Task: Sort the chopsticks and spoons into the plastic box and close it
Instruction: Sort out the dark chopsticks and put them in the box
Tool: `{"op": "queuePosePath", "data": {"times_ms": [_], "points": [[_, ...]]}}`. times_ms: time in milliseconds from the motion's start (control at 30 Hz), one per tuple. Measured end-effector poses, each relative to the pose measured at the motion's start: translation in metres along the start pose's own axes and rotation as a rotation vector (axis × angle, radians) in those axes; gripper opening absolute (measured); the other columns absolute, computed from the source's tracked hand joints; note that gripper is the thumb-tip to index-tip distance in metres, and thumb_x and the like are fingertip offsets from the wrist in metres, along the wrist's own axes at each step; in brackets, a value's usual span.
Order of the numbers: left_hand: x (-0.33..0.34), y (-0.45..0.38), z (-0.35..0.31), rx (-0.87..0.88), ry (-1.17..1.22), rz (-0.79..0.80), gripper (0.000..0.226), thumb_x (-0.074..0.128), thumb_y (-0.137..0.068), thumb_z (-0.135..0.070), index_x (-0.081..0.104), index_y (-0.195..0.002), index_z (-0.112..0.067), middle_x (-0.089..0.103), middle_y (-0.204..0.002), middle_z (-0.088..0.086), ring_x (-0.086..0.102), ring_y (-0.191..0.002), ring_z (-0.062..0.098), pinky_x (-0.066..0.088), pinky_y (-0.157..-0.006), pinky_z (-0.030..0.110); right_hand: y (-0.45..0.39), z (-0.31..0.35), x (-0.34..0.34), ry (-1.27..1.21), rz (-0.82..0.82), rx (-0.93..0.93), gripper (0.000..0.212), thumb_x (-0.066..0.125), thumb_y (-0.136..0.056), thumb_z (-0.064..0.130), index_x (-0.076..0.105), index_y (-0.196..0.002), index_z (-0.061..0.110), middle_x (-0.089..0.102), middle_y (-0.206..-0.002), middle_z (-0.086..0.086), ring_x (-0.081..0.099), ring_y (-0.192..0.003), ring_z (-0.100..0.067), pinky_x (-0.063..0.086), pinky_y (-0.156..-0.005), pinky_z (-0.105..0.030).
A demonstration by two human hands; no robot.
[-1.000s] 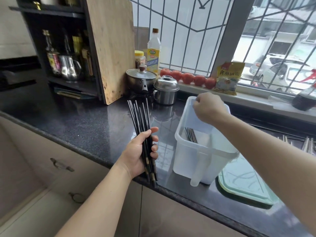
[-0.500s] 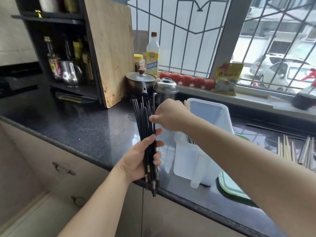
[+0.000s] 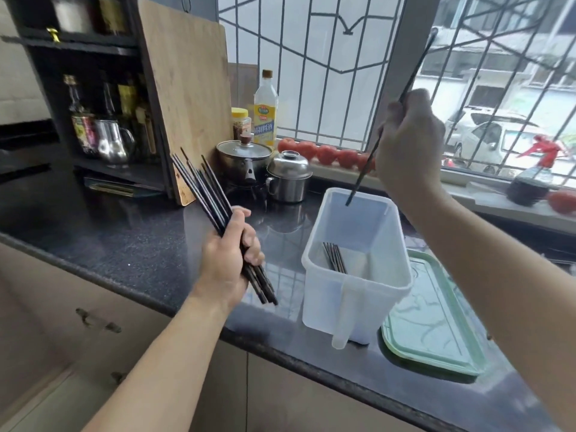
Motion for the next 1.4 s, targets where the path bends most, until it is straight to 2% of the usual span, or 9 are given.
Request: {"op": "queuePosePath", "data": {"times_ms": [233,400,567,633,833,1033,1200,1300,1400], "points": [[0.003,0.020,0.029,0.228,-0.810,0.139,0.033,0.057,-0.100,-0.054,0.053,-0.083,-0.025,0.042,-0.061,-0.014,0.038,-0.056,0.008,0.036,-0.057,0.031,0.056,-0.078,0.078,0.423,0.638,0.194,0.024,0.050,-0.101,0.020,0.060,-0.081,0.009,0.067,-0.078,-0.011,0.068,-0.067,-0.029,0.060,-0.066,-0.040],[-0.009,0.015,0.044,0.147,-0.919,0.087,0.033,0.060,-0.101,-0.042,0.046,-0.077,-0.023,0.045,-0.060,-0.007,0.042,-0.056,0.012,0.038,-0.057,0.034,0.093,-0.095,0.104,0.532,0.971,0.363,0.007,0.066,-0.085,0.000,0.067,-0.092,0.003,0.059,-0.072,-0.005,0.058,-0.059,-0.019,0.047,-0.049,-0.028],[-0.023,0.012,0.046,0.040,-0.744,0.012,0.019,0.056,-0.103,-0.041,0.051,-0.090,-0.029,0.048,-0.065,-0.001,0.046,-0.058,0.020,0.042,-0.054,0.040,0.135,-0.127,0.129,0.548,1.204,0.500,0.026,0.043,-0.100,0.008,0.062,-0.090,-0.005,0.074,-0.069,-0.018,0.076,-0.067,-0.030,0.064,-0.073,-0.042],[-0.025,0.013,0.050,-0.033,-0.611,-0.008,0.020,0.052,-0.106,-0.038,0.050,-0.097,-0.020,0.046,-0.066,-0.001,0.043,-0.055,0.018,0.041,-0.049,0.035,0.132,-0.126,0.132,0.500,1.180,0.492,0.023,0.049,-0.101,0.009,0.061,-0.084,-0.001,0.074,-0.074,-0.016,0.075,-0.066,-0.029,0.064,-0.068,-0.038],[-0.025,0.012,0.056,-0.136,-0.355,0.007,0.021,0.058,-0.105,-0.023,0.053,-0.107,-0.003,0.059,-0.072,0.008,0.046,-0.052,0.020,0.036,-0.046,0.031,0.059,-0.077,0.103,0.264,0.599,0.222,0.023,0.051,-0.095,0.020,0.072,-0.089,0.014,0.073,-0.088,-0.007,0.069,-0.081,-0.028,0.061,-0.077,-0.046],[-0.010,0.019,0.052,-0.108,-0.350,0.110,0.033,0.067,-0.087,-0.035,0.060,-0.102,-0.006,0.074,-0.082,0.010,0.056,-0.054,0.022,0.040,-0.050,0.029,0.098,0.006,0.127,-0.032,0.864,0.044,0.026,0.060,-0.099,0.036,0.076,-0.101,0.015,0.074,-0.092,0.002,0.068,-0.087,-0.015,0.057,-0.081,-0.036],[-0.009,0.022,0.053,-0.155,-0.309,0.135,0.031,0.063,-0.092,-0.032,0.062,-0.106,-0.004,0.077,-0.093,0.013,0.063,-0.059,0.023,0.045,-0.056,0.030,0.113,0.010,0.138,-0.033,0.841,0.016,0.044,0.063,-0.098,0.040,0.058,-0.065,0.011,0.053,-0.059,0.002,0.046,-0.054,-0.014,0.041,-0.055,-0.029],[-0.013,0.020,0.056,-0.190,-0.296,0.101,0.025,0.060,-0.100,-0.029,0.061,-0.107,-0.005,0.077,-0.094,0.015,0.066,-0.061,0.025,0.047,-0.057,0.033,0.116,0.010,0.139,-0.041,0.864,0.029,0.041,0.060,-0.100,0.036,0.062,-0.074,0.005,0.060,-0.067,-0.007,0.047,-0.058,-0.017,0.041,-0.058,-0.032],[-0.025,0.015,0.056,-0.181,-0.293,-0.002,0.024,0.058,-0.103,-0.028,0.059,-0.107,-0.004,0.075,-0.085,0.013,0.064,-0.058,0.025,0.048,-0.053,0.034,0.088,0.010,0.103,-0.299,0.519,0.117,0.031,0.051,-0.105,0.029,0.060,-0.083,0.009,0.062,-0.072,-0.006,0.050,-0.060,-0.017,0.046,-0.058,-0.041]]}}
Point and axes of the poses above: each hand's wrist, its own y-axis away from the middle knuckle, its own x-axis out of the palm, z = x × y, the point moved 10 cm from there along -y, towards the middle knuckle
